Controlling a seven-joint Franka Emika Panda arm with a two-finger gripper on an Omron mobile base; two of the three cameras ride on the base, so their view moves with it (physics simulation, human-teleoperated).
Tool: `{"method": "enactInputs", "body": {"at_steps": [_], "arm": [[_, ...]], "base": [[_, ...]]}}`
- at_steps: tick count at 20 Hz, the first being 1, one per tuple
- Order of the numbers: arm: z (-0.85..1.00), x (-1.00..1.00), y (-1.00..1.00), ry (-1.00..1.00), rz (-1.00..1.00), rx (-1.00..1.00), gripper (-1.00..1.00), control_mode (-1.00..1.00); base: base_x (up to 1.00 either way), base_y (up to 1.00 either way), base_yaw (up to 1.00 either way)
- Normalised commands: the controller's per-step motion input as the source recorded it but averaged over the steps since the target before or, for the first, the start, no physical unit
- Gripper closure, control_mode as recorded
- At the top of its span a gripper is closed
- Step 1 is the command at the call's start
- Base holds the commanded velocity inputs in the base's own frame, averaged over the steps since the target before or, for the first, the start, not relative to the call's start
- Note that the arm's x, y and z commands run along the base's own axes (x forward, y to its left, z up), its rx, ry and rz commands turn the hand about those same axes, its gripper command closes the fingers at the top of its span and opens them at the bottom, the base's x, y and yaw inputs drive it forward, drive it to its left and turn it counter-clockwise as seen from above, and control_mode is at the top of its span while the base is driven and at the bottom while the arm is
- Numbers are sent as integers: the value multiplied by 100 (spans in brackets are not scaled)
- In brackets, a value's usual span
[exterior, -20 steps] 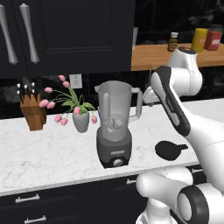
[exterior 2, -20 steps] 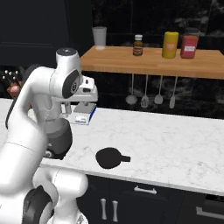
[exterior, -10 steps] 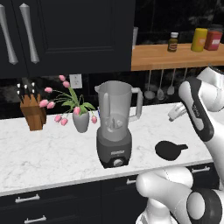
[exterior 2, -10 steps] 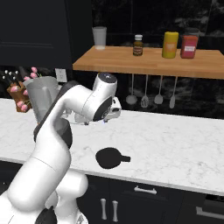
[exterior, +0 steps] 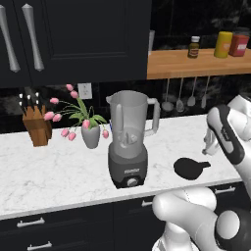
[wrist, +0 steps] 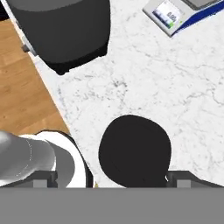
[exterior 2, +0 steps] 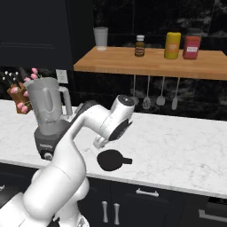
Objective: Close the lid blender by securely placing the lid on top.
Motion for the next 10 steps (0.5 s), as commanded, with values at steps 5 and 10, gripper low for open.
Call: {"method": "enactInputs", "body": {"at_steps": [5,10], "arm": [[-59,0,-38,-1,40,-7,-100,-100],[-46,0,-49,-1,37,-1,-100,-100]], "base": [[0,0,0],[0,0,0]]}}
